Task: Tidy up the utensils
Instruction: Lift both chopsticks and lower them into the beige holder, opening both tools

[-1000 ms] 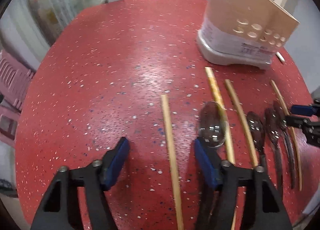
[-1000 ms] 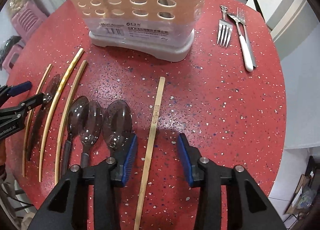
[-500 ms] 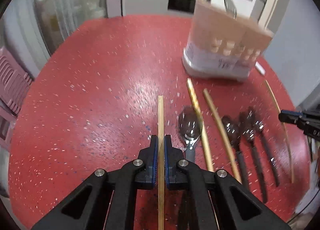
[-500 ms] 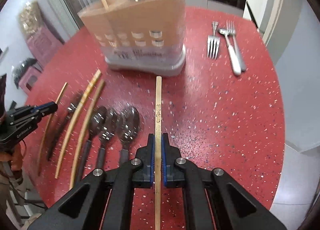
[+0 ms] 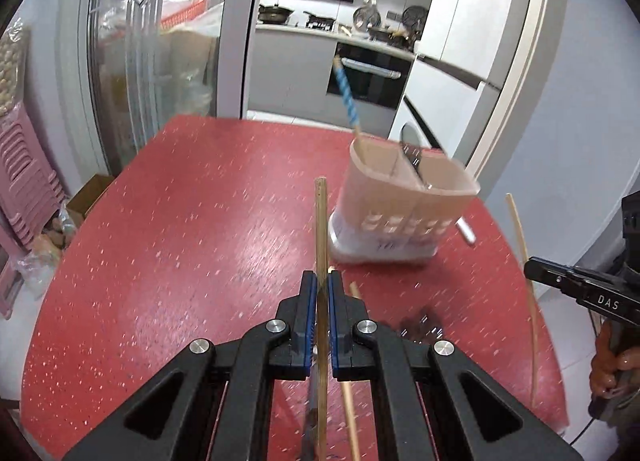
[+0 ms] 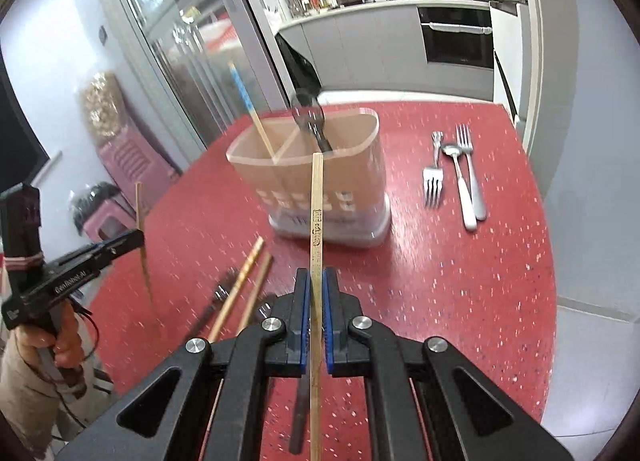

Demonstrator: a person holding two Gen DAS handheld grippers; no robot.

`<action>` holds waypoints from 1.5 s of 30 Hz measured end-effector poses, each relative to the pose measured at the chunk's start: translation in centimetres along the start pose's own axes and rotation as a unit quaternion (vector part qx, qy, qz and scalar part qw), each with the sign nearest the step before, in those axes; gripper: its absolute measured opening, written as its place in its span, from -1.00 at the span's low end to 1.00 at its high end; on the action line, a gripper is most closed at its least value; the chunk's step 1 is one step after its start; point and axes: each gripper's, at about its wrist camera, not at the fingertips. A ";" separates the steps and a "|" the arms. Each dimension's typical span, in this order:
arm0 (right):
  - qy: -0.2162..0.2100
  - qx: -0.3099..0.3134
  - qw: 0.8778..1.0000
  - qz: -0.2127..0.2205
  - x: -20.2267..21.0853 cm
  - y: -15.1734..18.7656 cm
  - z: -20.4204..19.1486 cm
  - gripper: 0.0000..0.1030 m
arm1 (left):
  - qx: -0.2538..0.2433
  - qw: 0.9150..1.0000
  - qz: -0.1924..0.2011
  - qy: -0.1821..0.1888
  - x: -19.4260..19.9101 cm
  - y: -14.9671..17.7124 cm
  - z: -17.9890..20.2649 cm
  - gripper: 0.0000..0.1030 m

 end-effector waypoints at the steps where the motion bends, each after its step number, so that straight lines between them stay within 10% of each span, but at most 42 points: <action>1: -0.003 -0.002 1.000 0.003 0.2 -0.3 0.0 -0.88 | 0.000 1.000 0.005 0.004 0.3 -0.6 0.2 -0.43; 32: -0.033 -0.003 0.994 0.106 -0.2 -15.2 1.1 -0.88 | -0.003 0.991 0.128 0.038 2.5 -16.7 5.1 -0.43; 45: -0.006 0.012 0.988 0.155 -3.9 -19.0 2.3 -0.88 | -0.004 0.994 0.111 0.010 -2.3 -18.0 5.9 -0.43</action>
Point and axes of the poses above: each gripper's, at about its wrist camera, not at the fingertips, and x roughly against the way its jaws point, z to its right, y to its underside, and after that the axes turned 6 degrees about -y, right-handed
